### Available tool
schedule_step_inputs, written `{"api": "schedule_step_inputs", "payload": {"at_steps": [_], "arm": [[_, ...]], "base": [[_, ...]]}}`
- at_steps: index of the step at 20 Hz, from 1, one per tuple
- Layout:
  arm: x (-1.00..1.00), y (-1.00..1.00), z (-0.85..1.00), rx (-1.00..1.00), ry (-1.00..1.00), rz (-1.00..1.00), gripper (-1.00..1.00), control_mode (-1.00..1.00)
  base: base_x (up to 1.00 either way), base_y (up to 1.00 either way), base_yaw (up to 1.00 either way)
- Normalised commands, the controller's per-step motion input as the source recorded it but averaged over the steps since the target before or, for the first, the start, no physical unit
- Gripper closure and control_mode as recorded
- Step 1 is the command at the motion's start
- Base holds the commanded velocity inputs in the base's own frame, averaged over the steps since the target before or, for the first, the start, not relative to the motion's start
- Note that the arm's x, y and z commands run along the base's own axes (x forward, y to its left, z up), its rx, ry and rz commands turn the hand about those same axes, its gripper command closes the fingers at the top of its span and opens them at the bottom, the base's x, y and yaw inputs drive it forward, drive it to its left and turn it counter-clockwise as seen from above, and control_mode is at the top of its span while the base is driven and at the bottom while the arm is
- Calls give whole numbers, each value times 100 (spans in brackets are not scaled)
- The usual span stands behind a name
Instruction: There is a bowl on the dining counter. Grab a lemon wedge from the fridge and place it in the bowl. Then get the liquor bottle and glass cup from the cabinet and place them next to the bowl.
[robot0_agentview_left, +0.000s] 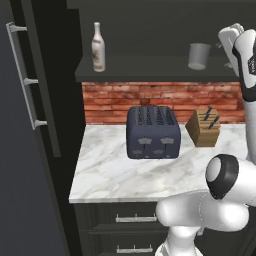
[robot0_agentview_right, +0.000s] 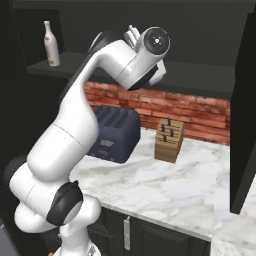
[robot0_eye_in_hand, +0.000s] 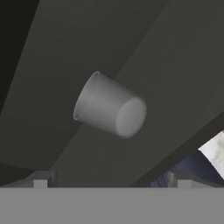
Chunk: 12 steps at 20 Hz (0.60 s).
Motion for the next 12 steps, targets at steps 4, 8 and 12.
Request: {"api": "schedule_step_inputs", "payload": {"at_steps": [4, 8, 12], "arm": [[31, 0, -1, 0, 0, 0, -100, -100], [35, 0, -2, 0, 0, 0, -100, -100], [35, 0, -3, 0, 0, 0, -100, -100]], "base": [[0, 0, 0], [0, 0, 0], [0, 0, 0]]}}
